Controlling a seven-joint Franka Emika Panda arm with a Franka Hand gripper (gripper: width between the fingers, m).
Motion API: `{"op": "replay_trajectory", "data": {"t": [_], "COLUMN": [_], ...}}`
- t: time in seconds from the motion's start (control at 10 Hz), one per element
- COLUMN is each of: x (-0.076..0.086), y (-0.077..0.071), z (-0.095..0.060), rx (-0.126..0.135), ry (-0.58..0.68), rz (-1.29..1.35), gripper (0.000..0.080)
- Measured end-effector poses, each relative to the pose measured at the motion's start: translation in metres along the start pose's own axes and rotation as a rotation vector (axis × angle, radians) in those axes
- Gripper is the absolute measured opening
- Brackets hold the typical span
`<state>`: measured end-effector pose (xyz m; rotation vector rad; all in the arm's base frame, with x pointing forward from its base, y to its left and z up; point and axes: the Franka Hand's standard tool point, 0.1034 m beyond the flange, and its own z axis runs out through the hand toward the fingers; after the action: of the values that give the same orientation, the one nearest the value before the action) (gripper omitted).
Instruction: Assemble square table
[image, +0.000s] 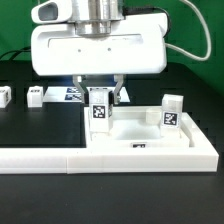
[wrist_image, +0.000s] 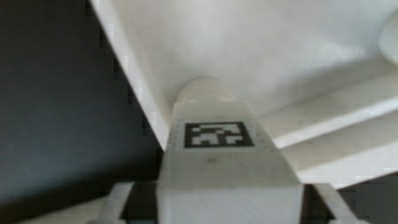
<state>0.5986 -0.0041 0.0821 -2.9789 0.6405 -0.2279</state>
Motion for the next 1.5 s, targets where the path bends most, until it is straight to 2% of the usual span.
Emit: {"op": "replay_trajectory", "data": {"t": [0.2, 0.8, 0.9, 1.0, 1.1, 1.2, 1.5], "x": [-0.002, -0.0018, -0.0021, -0.0026, -0.003, -0.0034, -0.0041], "y": [-0.0046, -0.004, -0.0044, -0.0049, -0.0052, -0.0062, -0.0065], "z": [0.0009, 0.0017, 0.0018, 0.0019, 0.0022, 0.0022, 0.0032], "rx": [0.011, 0.021, 0.021, 0.021, 0.021, 0.021, 0.021], "ry": [0.0, -0.008, -0.009, -0.009, -0.009, -0.009, -0.008], "rz": [0.204, 0.669, 0.672, 0.646, 0.59, 0.527, 0.248], "gripper": [0.029, 0.029, 0.0371, 0.0371, 0.0518, 0.0607, 0.0647]}}
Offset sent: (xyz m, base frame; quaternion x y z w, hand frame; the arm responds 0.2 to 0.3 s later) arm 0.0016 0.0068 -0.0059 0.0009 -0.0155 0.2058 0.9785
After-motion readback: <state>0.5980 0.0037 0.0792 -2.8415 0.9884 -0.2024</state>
